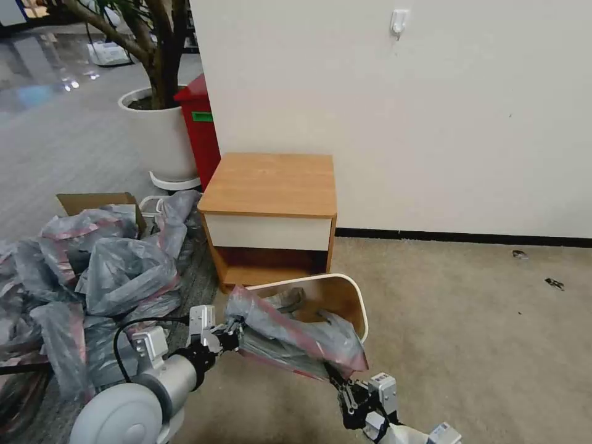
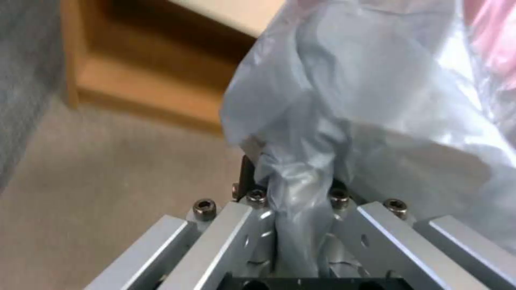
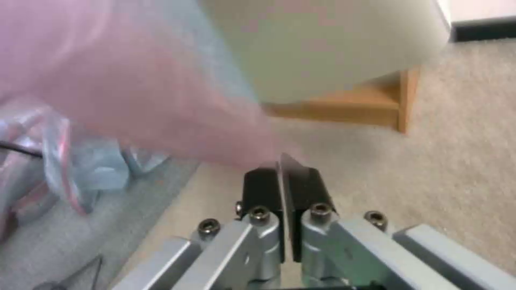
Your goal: Pick up the garbage bag from the table and place it over the trash can.
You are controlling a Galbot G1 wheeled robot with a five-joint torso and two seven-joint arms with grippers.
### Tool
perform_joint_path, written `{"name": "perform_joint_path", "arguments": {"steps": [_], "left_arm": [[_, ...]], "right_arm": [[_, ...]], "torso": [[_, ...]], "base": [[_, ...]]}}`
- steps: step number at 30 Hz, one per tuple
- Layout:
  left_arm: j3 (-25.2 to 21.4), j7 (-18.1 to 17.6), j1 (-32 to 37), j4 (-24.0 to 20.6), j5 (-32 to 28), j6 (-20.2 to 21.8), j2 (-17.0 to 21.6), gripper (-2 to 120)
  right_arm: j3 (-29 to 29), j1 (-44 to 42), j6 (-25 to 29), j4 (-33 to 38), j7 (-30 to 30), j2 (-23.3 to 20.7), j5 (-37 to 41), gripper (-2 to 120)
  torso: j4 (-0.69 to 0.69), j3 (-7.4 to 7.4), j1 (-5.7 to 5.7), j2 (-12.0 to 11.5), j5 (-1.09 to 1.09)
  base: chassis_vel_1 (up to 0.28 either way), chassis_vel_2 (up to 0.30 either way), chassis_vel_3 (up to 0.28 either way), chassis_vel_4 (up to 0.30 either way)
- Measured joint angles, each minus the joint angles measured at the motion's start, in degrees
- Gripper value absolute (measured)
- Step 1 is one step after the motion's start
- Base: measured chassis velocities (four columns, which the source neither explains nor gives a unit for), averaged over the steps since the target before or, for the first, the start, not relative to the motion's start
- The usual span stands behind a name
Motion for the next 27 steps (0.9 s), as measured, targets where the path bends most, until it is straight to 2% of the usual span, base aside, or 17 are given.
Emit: {"name": "perform_joint_path", "arguments": {"steps": [2, 3, 6, 8, 11, 12, 15, 16, 18, 20, 21, 24, 25, 27], "left_arm": [[0.05, -0.02, 0.01, 0.01, 0.0, 0.04, 0.02, 4], [0.1, -0.02, 0.0, 0.03, -0.02, 0.09, 0.04, 4], [0.15, -0.02, -0.02, 0.16, -0.03, 0.1, 0.07, 4], [0.18, -0.02, -0.02, 0.21, -0.03, 0.1, 0.06, 4], [0.23, 0.0, -0.01, 0.3, -0.02, 0.09, -0.01, 4], [0.23, 0.0, -0.01, 0.3, -0.02, 0.09, -0.01, 4], [0.12, 0.04, -0.12, 0.67, 0.06, 0.09, 0.0, 3], [0.12, 0.04, -0.12, 0.67, 0.06, 0.09, 0.0, 3], [0.09, 0.05, -0.15, 0.8, 0.08, 0.09, 0.03, 3], [0.09, 0.05, -0.25, 0.9, 0.08, 0.1, 0.04, 3], [0.09, 0.05, -0.25, 0.9, 0.08, 0.1, 0.04, 3], [0.06, 0.08, -0.27, 0.93, 0.08, 0.1, 0.04, 3], [0.06, 0.08, -0.27, 0.93, 0.08, 0.1, 0.04, 3], [0.01, 0.09, -0.32, 1.09, 0.08, 0.1, 0.12, 3]], "right_arm": [[0.24, 0.1, 0.02, -0.07, 0.13, -0.03, -0.35, 8], [0.18, 0.04, 0.01, -0.09, 0.1, -0.06, -0.67, 10], [0.11, -0.14, 0.09, 0.04, -0.19, -0.15, -1.62, 25], [0.08, -0.25, 0.17, 0.18, -0.41, -0.17, -2.05, 27], [-0.06, -0.66, 0.7, 0.59, -0.84, -0.18, -3.99, 43], [-0.06, -0.66, 0.7, 0.59, -0.84, -0.18, -3.99, 43], [0.14, -1.83, 1.72, 1.3, -1.05, -0.75, -7.02, 56], [0.14, -1.83, 1.72, 1.3, -1.05, -0.75, -7.02, 56], [0.54, -2.36, 1.99, 1.55, -1.07, -1.16, -8.33, 64], [1.83, -2.45, 1.55, 1.15, 0.9, -1.45, -10.11, 75], [1.83, -2.45, 1.55, 1.15, 0.9, -1.45, -10.11, 75], [5.03, -1.06, -0.25, -0.5, 5.67, -0.79, -11.49, 89], [5.03, -1.06, -0.25, -0.5, 5.67, -0.79, -11.49, 89], [7.7, 0.54, -0.47, -1.22, 8.76, 0.21, -12.26, 96]], "torso": [[0.01, 0.0, 0.0, 0.0, 0.01], [0.01, 0.0, 0.0, 0.0, -0.05], [0.0, 0.0, 0.0, 0.0, -0.01], [0.01, 0.0, 0.0, 0.0, -0.04], [0.01, 0.0, 0.0, 0.0, -0.02], [0.01, 0.0, 0.0, 0.0, -0.02], [0.0, 0.0, 0.0, -0.01, -0.02], [0.0, 0.0, 0.0, -0.01, -0.02], [0.01, 0.0, 0.0, 0.0, -0.03], [0.01, 0.0, 0.0, 0.0, -0.02], [0.01, 0.0, 0.0, 0.0, -0.02], [0.0, 0.0, 0.0, 0.0, -0.02], [0.0, 0.0, 0.0, 0.0, -0.02], [0.0, 0.0, 0.0, 0.0, -0.01]], "base": [[0.0, 0.0, 0.0, 0.0], [0.0, 0.0, 0.0, 0.0], [0.0, 0.0, 0.0, 0.0], [0.0, 0.0, 0.0, 0.0], [0.0, 0.0, 0.0, 0.0], [0.0, 0.0, 0.0, 0.0], [0.0, 0.0, 0.0, 0.0], [0.0, 0.0, 0.0, 0.0], [0.0, 0.0, 0.0, 0.0], [0.0, 0.0, 0.0, 0.0], [0.0, 0.0, 0.0, 0.0], [0.0, 0.0, 0.0, 0.0], [0.0, 0.0, 0.0, 0.0], [0.0, 0.0, 0.0, 0.0]]}}
